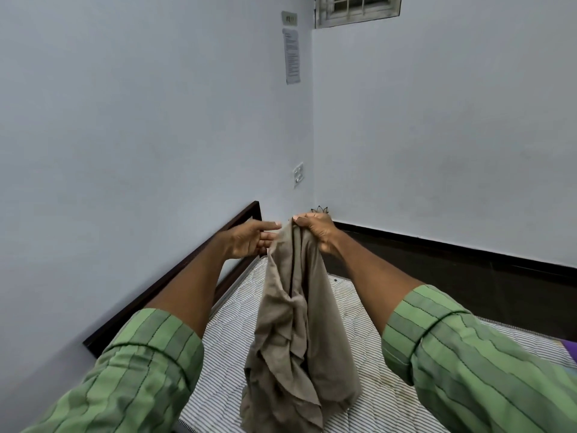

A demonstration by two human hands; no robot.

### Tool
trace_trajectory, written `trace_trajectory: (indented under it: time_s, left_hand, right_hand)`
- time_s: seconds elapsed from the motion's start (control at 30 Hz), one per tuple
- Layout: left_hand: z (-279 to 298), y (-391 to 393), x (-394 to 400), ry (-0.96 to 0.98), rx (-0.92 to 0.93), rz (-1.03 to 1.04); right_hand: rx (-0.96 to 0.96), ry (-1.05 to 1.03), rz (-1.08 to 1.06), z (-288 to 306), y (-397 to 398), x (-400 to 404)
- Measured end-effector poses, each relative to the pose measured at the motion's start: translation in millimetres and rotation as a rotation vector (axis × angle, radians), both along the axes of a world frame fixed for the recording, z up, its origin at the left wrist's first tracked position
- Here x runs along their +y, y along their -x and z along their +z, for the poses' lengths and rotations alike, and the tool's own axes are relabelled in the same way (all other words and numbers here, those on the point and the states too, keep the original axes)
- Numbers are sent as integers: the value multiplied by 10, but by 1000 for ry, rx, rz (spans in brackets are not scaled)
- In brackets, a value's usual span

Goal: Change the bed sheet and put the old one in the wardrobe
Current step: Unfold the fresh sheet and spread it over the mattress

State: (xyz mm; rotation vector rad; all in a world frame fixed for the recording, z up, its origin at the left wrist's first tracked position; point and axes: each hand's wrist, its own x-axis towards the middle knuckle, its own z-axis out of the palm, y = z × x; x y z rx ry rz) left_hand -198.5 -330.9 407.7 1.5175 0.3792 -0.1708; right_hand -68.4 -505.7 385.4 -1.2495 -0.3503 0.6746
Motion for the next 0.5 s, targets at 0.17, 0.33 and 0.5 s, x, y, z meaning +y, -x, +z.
trace_trajectory:
  time_s: [0.17, 0.33, 0.5]
  left_hand:
    - [-104, -86, -198, -389, 61, -134]
    - [-245, -194, -196, -510, 66, 49]
    - [-267, -146, -185, -225, 73, 307]
  right_hand:
    - [-15, 18, -41, 21, 39, 95]
    - [-35, -10, -47, 39, 23, 102]
    - [-147, 82, -23, -14, -55, 31]
